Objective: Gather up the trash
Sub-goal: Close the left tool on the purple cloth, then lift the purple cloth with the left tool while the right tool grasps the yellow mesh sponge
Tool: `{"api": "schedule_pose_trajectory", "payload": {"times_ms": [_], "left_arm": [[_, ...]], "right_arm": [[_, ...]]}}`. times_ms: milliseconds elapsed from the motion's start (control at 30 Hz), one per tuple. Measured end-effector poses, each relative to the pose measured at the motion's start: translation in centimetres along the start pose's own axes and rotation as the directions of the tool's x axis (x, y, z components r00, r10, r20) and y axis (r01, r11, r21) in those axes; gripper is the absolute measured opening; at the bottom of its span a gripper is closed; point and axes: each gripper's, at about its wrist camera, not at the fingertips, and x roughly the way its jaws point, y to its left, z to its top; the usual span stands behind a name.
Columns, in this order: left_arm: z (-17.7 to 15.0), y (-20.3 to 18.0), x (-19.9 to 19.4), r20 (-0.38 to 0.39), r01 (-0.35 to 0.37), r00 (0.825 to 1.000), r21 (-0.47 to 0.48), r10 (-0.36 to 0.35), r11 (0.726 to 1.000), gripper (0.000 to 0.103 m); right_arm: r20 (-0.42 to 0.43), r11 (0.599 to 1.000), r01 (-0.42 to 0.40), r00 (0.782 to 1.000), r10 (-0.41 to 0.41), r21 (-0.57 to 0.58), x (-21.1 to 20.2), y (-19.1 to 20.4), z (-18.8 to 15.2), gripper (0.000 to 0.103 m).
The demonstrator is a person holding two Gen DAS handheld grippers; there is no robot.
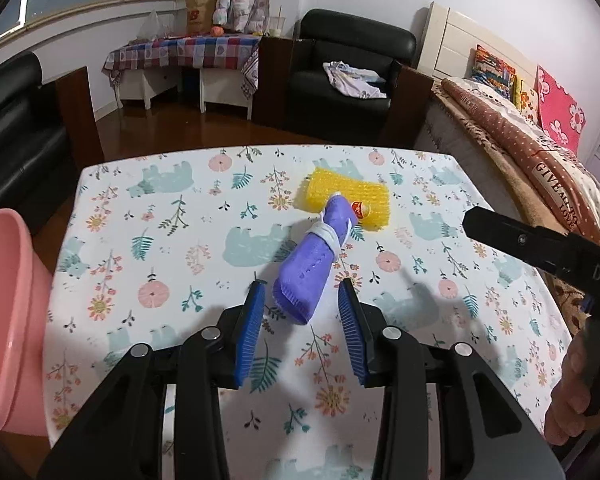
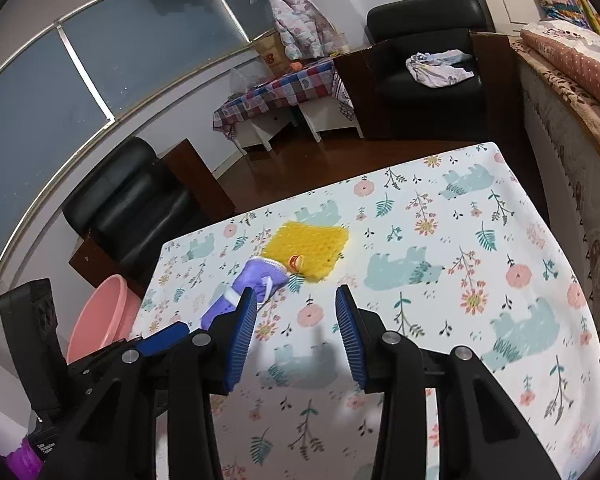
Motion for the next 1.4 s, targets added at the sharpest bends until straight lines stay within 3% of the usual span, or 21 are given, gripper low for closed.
{"api": "schedule_pose_trajectory", "payload": {"times_ms": [300, 367, 400, 700, 933, 1033, 1133, 1167, 1233, 1267, 1400], "left_arm": [[0.1, 1.0, 2.0, -0.024, 0.018, 1.0, -0.068, -0.019, 0.998, 0.038], [0.0, 1.1, 2.0, -0.023, 0.028, 0.999, -0.078, -0.029, 0.997, 0.026], [0.0, 1.1, 2.0, -0.021, 0.032, 0.999, -0.083, -0.034, 0.996, 0.025], [-0.3, 2.2, -1.6, 0.065, 0.016, 0.998, -0.142, -0.006, 0.99, 0.022], [-0.8, 3.6, -3.9, 0.087, 0.031, 0.996, -0.192, -0.014, 0.981, 0.022], [-1.1, 4.2, -4.2, 0.082, 0.045, 0.996, -0.224, -0.027, 0.974, 0.022], [-1.4, 4.5, -4.5, 0.083, 0.044, 0.996, -0.234, -0.025, 0.971, 0.022], [-1.4, 4.6, -4.6, 0.083, 0.044, 0.996, -0.238, -0.025, 0.97, 0.022], [-1.5, 4.8, -4.8, 0.084, 0.045, 0.996, -0.245, -0.025, 0.969, 0.022], [-1.5, 4.8, -4.9, 0.086, 0.046, 0.996, -0.247, -0.025, 0.968, 0.022], [-1.6, 4.9, -5.7, 0.1, 0.051, 0.995, -0.248, -0.027, 0.967, 0.022]], "right_arm": [[-0.059, 0.999, 0.003, 0.998, -0.006, -0.05, 2.6, -0.3, 0.2, 0.041], [-0.067, 0.998, 0.004, 0.998, -0.009, -0.063, 3.1, -0.1, 0.2, 0.041], [-0.07, 0.998, 0.005, 0.997, -0.01, -0.07, 3.5, 0.0, 0.3, 0.041], [-0.074, 0.992, 0.018, 0.997, -0.027, -0.127, 6.2, 1.1, 1.1, 0.043], [-0.068, 0.94, 0.08, 0.992, -0.108, -0.331, 9.4, 4.3, 1.5, 0.043], [-0.121, 0.926, 0.103, 0.98, -0.157, -0.363, 11.2, 4.8, 1.5, 0.043], [-0.121, 0.921, 0.128, 0.976, -0.183, -0.367, 11.6, 4.7, 1.3, 0.043], [-0.122, 0.919, 0.138, 0.973, -0.196, -0.369, 11.8, 4.7, 1.3, 0.041], [-0.116, 0.91, 0.165, 0.968, -0.224, -0.381, 12.1, 4.8, 1.3, 0.021], [-0.104, 0.899, 0.197, 0.961, -0.256, -0.391, 12.2, 4.8, 1.2, 0.016], [-0.099, 0.902, 0.202, 0.961, -0.257, -0.382, 11.9, 4.4, 1.3, 0.009]]}}
